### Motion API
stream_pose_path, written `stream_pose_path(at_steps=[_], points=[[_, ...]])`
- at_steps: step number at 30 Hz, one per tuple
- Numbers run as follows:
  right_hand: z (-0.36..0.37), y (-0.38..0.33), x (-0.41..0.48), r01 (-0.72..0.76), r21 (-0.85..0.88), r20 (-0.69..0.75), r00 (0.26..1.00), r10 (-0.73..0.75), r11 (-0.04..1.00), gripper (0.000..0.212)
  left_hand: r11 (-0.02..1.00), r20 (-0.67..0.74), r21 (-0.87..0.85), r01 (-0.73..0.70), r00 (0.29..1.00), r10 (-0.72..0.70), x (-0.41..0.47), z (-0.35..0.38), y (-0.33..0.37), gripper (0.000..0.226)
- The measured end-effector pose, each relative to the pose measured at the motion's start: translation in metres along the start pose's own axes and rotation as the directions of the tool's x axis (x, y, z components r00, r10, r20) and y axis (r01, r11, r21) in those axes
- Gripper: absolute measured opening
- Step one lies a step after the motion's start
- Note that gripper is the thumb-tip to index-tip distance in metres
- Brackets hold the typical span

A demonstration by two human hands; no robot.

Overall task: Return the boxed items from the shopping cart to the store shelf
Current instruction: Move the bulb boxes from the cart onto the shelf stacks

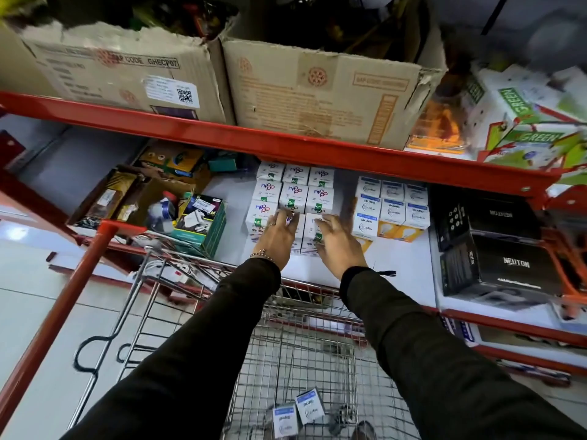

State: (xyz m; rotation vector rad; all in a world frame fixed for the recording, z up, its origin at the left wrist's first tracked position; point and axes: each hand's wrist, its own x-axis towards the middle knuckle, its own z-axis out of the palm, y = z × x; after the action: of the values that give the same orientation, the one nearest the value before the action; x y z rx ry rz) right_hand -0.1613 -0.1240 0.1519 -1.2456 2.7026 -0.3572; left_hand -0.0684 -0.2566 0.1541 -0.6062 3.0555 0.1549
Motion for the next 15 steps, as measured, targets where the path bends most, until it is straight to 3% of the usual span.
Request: stream_pose_path(at_steps=[8, 15], points=[[-0.002, -0.003, -0.029, 0.06, 0.007, -0.037, 0.998, -0.06, 0.998, 0.061, 0.999, 0.03, 0.014, -0.031, 0.999, 0.031, -0.015, 0.0, 0.004, 0.074], [0.021, -0.004, -0.09, 0.061, 0.088, -0.109, 0.993, -0.051, 0.994, 0.051, 0.98, -0.215, -0.171, -0.101, 0.975, 0.063, -0.082, 0.024, 0.022, 0.06]])
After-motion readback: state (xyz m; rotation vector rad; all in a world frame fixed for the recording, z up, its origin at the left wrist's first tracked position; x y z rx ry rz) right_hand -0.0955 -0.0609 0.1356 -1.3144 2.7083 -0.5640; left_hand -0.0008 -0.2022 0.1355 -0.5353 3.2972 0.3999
